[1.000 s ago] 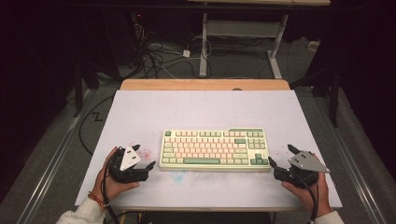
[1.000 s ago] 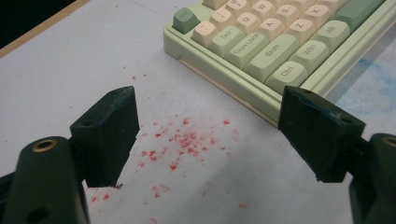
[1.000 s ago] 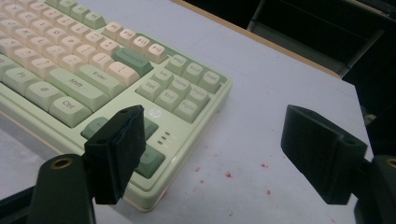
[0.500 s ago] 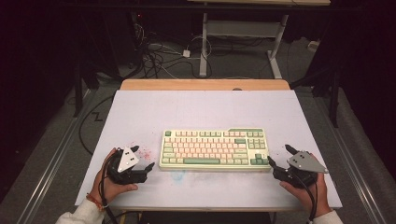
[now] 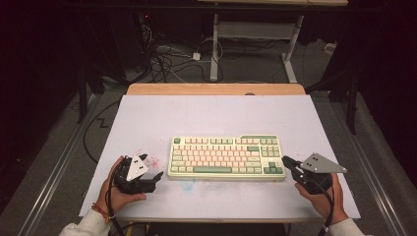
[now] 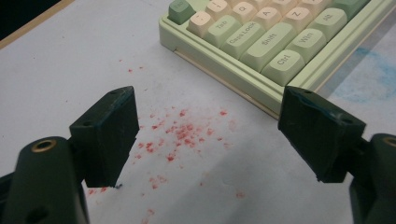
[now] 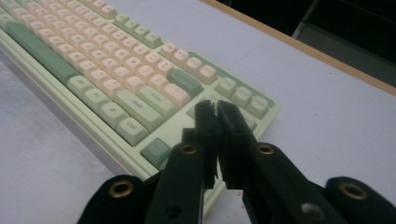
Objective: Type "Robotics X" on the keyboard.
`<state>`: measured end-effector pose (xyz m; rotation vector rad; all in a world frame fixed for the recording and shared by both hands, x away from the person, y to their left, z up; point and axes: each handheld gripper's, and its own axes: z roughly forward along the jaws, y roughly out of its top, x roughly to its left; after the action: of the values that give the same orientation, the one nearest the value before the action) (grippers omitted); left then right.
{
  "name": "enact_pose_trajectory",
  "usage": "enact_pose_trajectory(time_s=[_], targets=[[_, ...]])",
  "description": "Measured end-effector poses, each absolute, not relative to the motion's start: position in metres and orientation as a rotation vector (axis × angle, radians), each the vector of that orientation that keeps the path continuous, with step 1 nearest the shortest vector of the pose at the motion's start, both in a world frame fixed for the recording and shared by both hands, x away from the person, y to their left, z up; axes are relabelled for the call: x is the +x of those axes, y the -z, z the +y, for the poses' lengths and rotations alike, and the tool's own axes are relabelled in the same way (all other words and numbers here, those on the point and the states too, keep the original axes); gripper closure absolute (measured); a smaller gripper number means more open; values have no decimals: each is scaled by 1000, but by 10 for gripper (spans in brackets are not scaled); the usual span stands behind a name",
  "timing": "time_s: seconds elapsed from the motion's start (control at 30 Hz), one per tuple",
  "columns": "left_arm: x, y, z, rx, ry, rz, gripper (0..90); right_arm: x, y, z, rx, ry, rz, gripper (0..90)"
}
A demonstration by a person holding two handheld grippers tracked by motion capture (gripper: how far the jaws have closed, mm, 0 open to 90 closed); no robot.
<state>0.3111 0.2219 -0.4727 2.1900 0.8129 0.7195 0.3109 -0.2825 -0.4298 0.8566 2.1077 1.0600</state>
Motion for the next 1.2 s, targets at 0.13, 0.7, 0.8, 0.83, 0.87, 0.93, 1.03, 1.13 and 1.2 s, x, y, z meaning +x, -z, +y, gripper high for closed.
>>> enact_pose_trajectory(time_s=[0.13, 0.7, 0.8, 0.83, 0.87, 0.93, 1.03, 1.13, 1.2], targets=[[311, 473, 222, 2195, -718, 813, 193, 317, 425, -275, 839, -1078, 2152, 900], [311, 474, 220, 2212, -707, 811, 200, 346, 429, -234, 791, -1057, 2310, 900], [311, 474, 220, 2211, -706, 810, 200, 349, 434, -227, 774, -1033, 2341, 900], [311, 474, 220, 2210, -703, 811, 200, 350, 436, -225, 772, -1033, 2353, 900], [311, 474, 220, 2210, -703, 811, 201, 351, 438, -223, 772, -1023, 2360, 900], [311, 474, 221, 2210, -704, 811, 201, 352, 441, -220, 761, -1011, 2376, 900], [311, 474, 220, 2210, -702, 810, 203, 354, 446, -218, 763, -995, 2390, 900], [311, 474, 220, 2214, -705, 811, 205, 356, 449, -217, 769, -982, 2400, 900], [311, 474, 221, 2216, -702, 808, 205, 357, 451, -217, 765, -976, 2404, 900]])
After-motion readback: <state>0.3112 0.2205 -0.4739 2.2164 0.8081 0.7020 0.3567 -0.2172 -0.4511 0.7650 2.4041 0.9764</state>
